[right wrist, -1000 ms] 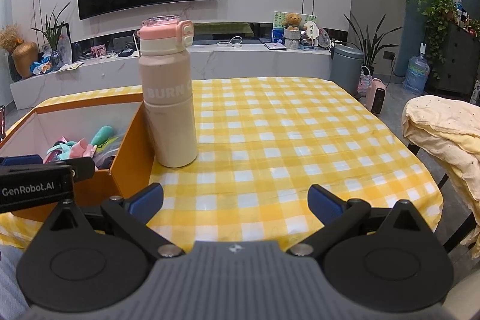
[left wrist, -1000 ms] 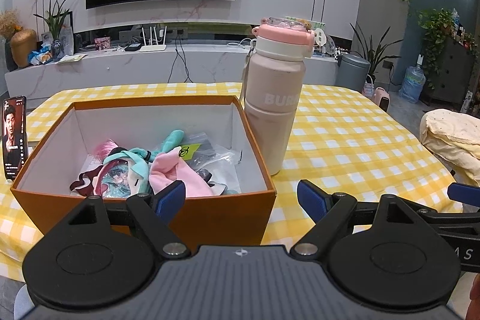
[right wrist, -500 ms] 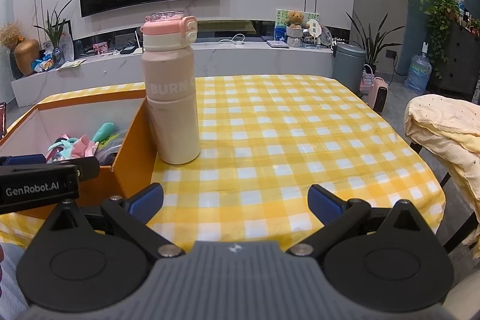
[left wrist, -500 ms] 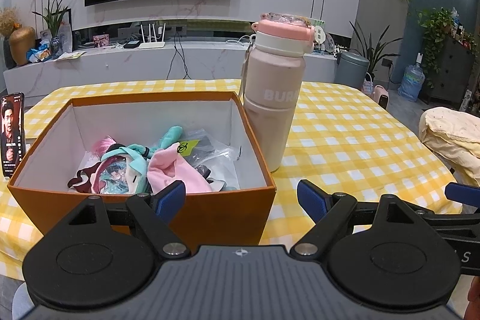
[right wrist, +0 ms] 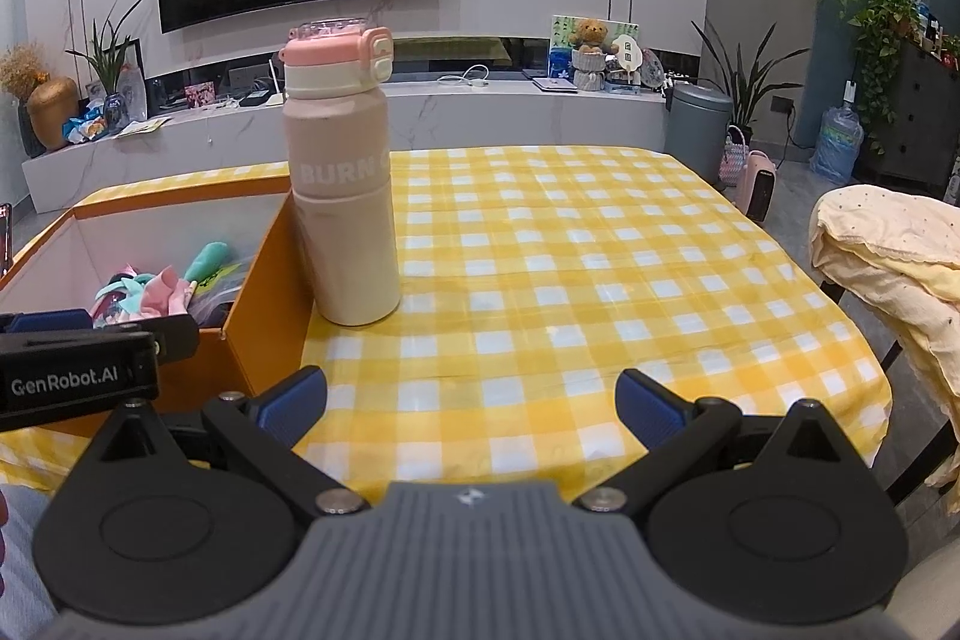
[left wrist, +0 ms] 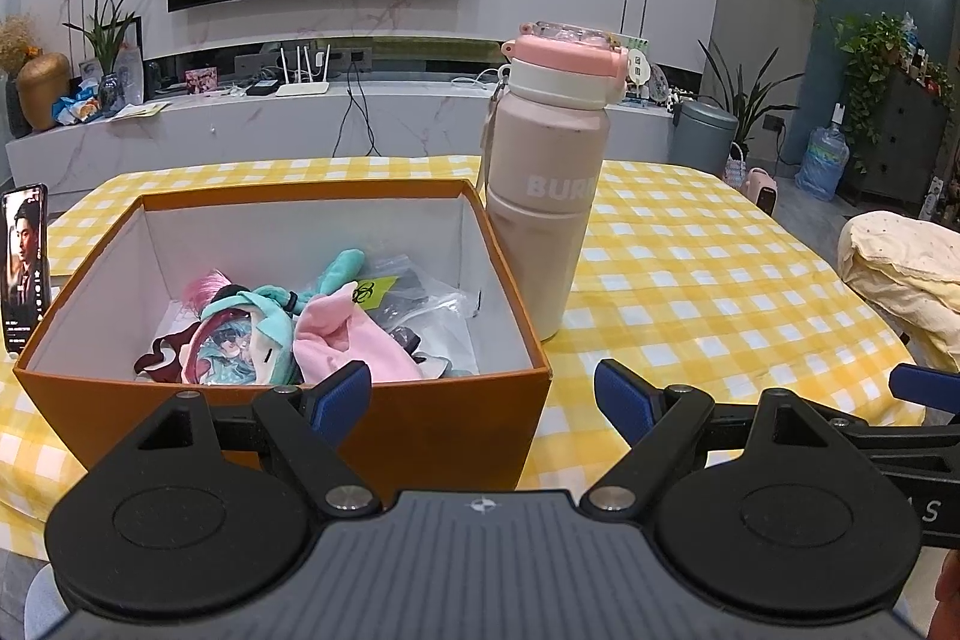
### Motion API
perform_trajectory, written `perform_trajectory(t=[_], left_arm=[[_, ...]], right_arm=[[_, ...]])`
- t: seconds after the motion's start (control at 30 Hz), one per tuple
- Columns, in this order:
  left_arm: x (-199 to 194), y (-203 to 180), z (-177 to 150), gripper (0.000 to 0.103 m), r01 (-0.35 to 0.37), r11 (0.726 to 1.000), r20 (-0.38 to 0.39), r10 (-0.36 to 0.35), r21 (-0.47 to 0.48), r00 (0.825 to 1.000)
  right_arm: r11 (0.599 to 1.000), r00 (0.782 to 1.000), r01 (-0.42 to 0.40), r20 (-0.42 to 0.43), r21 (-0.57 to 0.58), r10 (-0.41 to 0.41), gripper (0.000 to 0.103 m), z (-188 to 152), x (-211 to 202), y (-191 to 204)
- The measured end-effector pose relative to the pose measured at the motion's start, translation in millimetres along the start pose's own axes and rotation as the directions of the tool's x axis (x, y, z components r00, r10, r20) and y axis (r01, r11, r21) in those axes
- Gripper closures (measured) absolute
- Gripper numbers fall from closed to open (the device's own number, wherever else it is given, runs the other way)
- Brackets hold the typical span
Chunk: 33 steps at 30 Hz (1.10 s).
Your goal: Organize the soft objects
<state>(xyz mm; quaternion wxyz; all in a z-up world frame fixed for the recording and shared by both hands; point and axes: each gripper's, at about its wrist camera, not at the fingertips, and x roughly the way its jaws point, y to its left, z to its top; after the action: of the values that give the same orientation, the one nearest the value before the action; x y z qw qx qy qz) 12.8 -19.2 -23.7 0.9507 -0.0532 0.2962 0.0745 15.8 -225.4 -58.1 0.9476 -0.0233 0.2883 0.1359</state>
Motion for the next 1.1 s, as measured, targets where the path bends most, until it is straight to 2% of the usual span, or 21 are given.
perform_trajectory(t=[1.1], left_arm=[[0.2, 0.4, -0.7, 0.004, 0.005, 1.0, -0.003, -0.005, -0.003, 1.0]], right_arm=[[1.0, 1.0, -0.011, -0.016, -0.013, 0.011, 0.003, -1.6, 1.7, 5.6]])
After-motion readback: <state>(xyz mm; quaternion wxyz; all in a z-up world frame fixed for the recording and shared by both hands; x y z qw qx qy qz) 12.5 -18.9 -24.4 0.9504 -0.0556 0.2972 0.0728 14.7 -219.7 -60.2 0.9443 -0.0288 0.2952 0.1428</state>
